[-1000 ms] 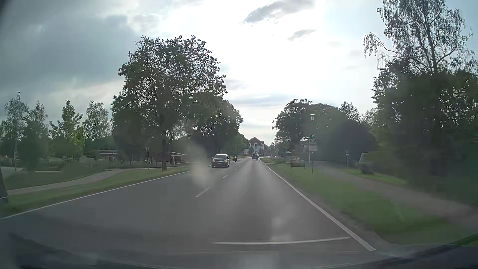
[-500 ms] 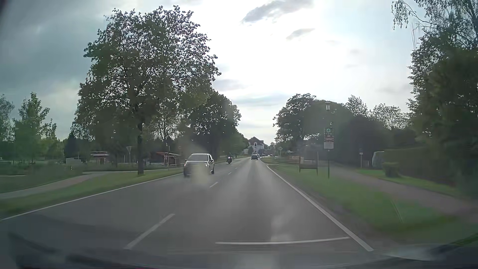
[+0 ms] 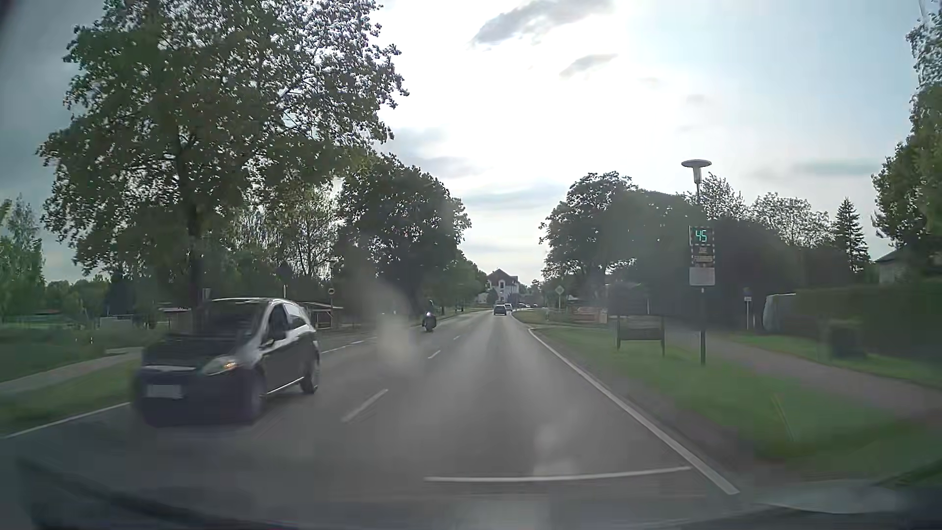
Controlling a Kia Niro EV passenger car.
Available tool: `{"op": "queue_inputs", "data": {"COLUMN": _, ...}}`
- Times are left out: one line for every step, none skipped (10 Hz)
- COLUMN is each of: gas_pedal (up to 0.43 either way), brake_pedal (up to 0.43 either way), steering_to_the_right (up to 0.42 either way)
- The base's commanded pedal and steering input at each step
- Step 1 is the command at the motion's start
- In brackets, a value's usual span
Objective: Follow the waypoints while adhering to traffic rules and regulations
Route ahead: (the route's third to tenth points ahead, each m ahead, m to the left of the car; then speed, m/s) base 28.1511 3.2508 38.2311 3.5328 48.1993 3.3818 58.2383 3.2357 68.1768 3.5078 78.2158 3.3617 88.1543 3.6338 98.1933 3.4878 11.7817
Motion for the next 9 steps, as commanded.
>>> {"op": "queue_inputs", "data": {"gas_pedal": 0.169, "brake_pedal": 0.0, "steering_to_the_right": 0.002}}
{"op": "queue_inputs", "data": {"gas_pedal": 0.169, "brake_pedal": 0.0, "steering_to_the_right": 0.002}}
{"op": "queue_inputs", "data": {"gas_pedal": 0.169, "brake_pedal": 0.0, "steering_to_the_right": 0.001}}
{"op": "queue_inputs", "data": {"gas_pedal": 0.169, "brake_pedal": 0.0, "steering_to_the_right": 0.001}}
{"op": "queue_inputs", "data": {"gas_pedal": 0.169, "brake_pedal": 0.0, "steering_to_the_right": 0.001}}
{"op": "queue_inputs", "data": {"gas_pedal": 0.169, "brake_pedal": 0.0, "steering_to_the_right": 0.001}}
{"op": "queue_inputs", "data": {"gas_pedal": 0.169, "brake_pedal": 0.0, "steering_to_the_right": 0.001}}
{"op": "queue_inputs", "data": {"gas_pedal": 0.169, "brake_pedal": 0.0, "steering_to_the_right": 0.0}}
{"op": "queue_inputs", "data": {"gas_pedal": 0.177, "brake_pedal": 0.0, "steering_to_the_right": -0.001}}
